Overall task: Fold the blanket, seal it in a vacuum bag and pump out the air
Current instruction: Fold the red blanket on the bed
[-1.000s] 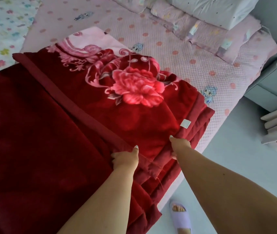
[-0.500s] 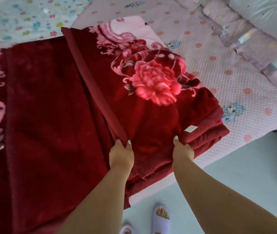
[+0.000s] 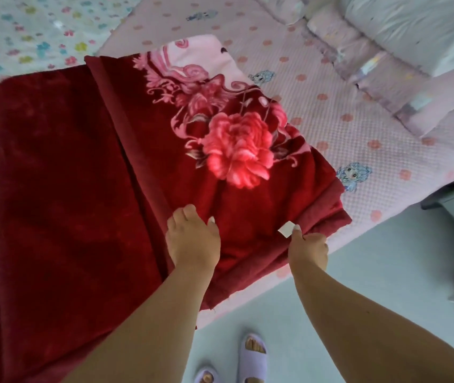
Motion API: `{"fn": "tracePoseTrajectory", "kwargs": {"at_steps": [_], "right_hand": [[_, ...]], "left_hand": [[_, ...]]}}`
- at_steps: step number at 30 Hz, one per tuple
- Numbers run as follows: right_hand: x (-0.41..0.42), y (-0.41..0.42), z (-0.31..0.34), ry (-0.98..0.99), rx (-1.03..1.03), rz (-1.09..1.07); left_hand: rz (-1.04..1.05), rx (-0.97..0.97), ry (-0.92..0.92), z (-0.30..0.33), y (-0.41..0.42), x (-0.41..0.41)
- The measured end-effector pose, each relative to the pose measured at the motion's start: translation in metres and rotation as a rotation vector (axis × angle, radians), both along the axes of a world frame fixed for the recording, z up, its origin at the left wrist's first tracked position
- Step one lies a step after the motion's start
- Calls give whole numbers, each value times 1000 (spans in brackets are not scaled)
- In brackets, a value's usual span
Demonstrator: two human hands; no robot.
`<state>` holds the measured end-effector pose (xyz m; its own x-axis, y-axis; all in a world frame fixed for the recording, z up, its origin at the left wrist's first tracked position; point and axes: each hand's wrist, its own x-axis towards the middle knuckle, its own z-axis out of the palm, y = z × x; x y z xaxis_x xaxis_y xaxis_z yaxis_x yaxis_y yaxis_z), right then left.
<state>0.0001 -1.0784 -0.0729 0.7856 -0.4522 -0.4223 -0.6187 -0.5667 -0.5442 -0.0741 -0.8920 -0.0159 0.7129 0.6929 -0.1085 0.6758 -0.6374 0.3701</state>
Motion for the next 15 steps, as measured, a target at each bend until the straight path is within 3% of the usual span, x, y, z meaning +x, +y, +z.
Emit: {"fn": "tracePoseTrajectory", "kwargs": {"at_steps": [4, 9, 15], "right_hand": [[44, -42, 18, -34, 8, 44], [103, -94, 26, 41, 40, 34], [177, -137, -8, 79, 264, 72]], "left_hand": [[-276, -152, -93, 5, -32, 33], [-559, -207, -125, 0, -82, 85], [-700, -197, -49, -27, -153, 167]]}}
